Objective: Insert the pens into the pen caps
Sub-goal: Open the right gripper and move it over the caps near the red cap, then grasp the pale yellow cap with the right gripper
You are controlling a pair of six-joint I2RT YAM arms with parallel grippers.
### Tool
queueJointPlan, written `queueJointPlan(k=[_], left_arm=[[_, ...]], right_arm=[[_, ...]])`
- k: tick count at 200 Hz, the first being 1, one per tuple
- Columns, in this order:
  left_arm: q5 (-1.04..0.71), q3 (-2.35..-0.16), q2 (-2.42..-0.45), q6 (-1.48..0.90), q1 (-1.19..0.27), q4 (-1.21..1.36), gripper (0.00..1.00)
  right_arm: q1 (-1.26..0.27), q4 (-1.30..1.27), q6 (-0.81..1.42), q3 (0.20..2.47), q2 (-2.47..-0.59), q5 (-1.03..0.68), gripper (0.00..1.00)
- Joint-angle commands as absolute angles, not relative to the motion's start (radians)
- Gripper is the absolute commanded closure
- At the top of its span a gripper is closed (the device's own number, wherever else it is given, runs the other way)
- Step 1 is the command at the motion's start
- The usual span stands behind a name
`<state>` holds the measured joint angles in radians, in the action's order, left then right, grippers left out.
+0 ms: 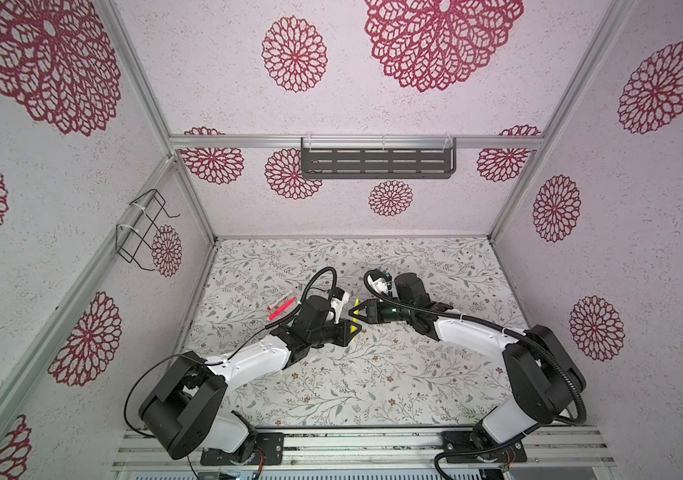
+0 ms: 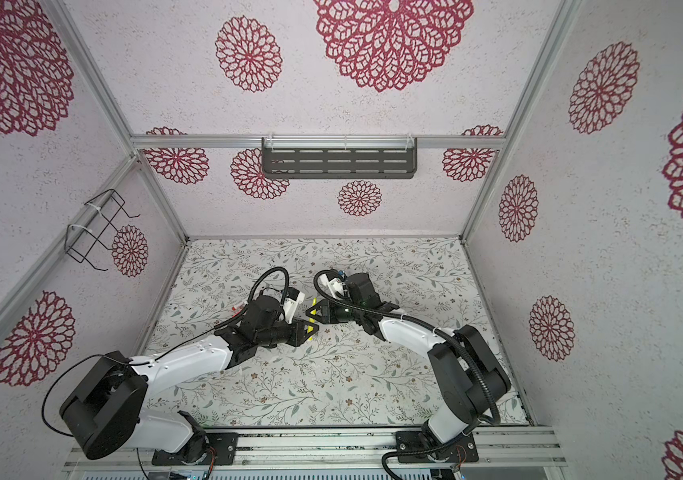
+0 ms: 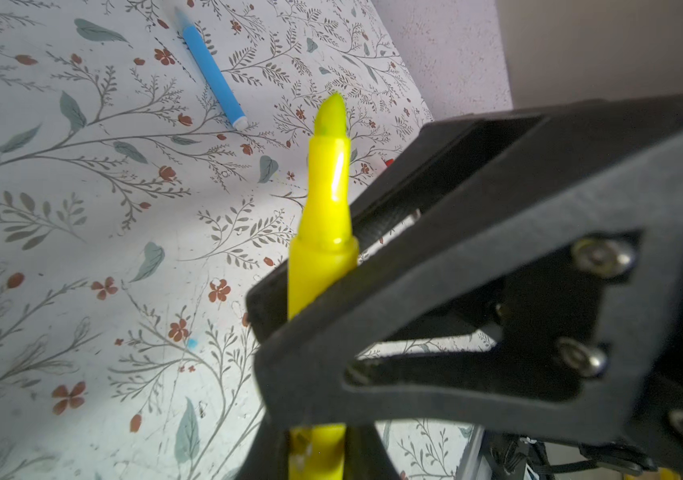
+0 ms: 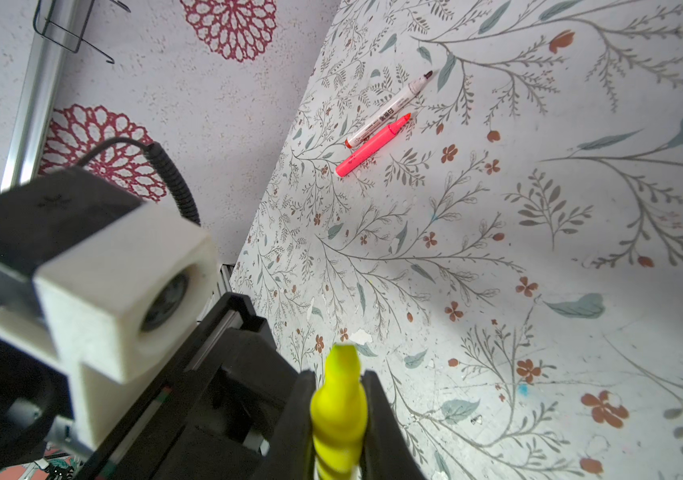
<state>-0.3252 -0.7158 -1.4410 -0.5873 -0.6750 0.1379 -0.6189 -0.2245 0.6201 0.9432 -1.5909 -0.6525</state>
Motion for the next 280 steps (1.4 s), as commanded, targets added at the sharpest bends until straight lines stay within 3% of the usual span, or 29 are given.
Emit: queueJointPlan(k=[1,25,42,68,123,180,280], left_arm=[[-0.285,-0.738,-1.438,-0.587,-0.681,0.123,0.98],[-0.254,-0.737,-1.437,-0.589,-0.681,0.111,0.99],[-0.24,-0.731,-1.434,-0.588,-0.681,0.11,1.0],[-0.225,-0.713,-1.422,-0.583,-0.68,0.12,1.0],[-0.235,-0.68,-1.41,-0.58,-0.678,0.162,1.0],[-0.232,-0.657,-1.379,-0.575,-0.677,0.178,1.0],[-0.222,-0.623,-1.325,-0.583,-0.677,0.175,1.0]], right_arm=[[-0.623,-0.238,0.6,0.96,-1.528,-0.63,0.78],[-0.621,-0.177,0.576,0.966,-1.502,-0.587,0.59],[-0.613,-0.075,0.537,0.981,-1.463,-0.503,0.39],[-0.567,0.085,0.498,0.992,-1.388,-0.367,0.28],[-0.421,0.348,0.471,0.979,-1.278,-0.164,0.25],[-0.366,0.553,0.494,1.01,-1.365,0.046,0.21],[-0.196,0.565,0.427,0.956,-1.424,0.075,0.32]])
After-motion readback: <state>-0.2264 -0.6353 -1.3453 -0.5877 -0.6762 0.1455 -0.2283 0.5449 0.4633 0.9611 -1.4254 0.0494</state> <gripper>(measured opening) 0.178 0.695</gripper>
